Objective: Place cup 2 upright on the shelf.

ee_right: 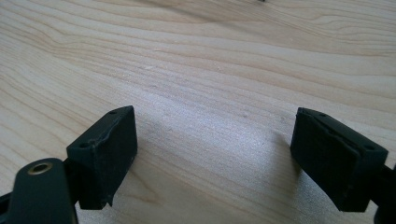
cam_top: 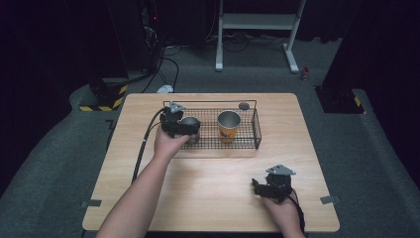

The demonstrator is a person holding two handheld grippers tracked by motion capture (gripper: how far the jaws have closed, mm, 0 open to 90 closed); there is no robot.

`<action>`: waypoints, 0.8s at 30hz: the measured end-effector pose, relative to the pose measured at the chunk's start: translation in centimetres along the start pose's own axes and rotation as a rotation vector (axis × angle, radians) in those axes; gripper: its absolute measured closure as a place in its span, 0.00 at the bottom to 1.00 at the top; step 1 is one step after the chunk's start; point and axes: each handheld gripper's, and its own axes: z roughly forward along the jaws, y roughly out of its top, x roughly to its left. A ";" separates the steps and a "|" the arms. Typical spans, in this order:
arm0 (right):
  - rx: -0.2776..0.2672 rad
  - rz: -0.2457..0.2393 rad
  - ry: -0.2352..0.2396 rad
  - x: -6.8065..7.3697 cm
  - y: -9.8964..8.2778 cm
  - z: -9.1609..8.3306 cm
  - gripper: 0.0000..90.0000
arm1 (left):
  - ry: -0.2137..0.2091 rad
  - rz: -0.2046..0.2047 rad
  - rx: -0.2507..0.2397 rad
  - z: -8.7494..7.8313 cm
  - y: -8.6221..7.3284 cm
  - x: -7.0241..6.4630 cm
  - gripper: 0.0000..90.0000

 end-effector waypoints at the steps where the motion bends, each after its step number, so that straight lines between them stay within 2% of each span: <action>1: 0.000 0.000 0.000 0.0 0.0 0.0 0.16 | 0.000 0.000 0.000 0.0 0.0 0.0 0.02; 3: 0.000 0.000 0.000 0.0 0.0 0.0 0.16 | -0.021 -0.022 -0.008 -0.2 -0.2 0.2 0.02; 8: 0.000 0.000 0.000 0.0 0.0 0.0 0.16 | -0.032 -0.020 -0.001 -0.6 -0.8 0.5 0.02; 14: 0.000 0.001 0.000 0.0 0.0 0.0 0.16 | -0.029 -0.020 -0.011 -1.5 -1.8 1.0 0.03; 24: 0.000 0.002 -0.001 0.0 0.0 0.0 0.16 | -0.017 0.003 -0.025 -3.3 -3.8 1.5 0.04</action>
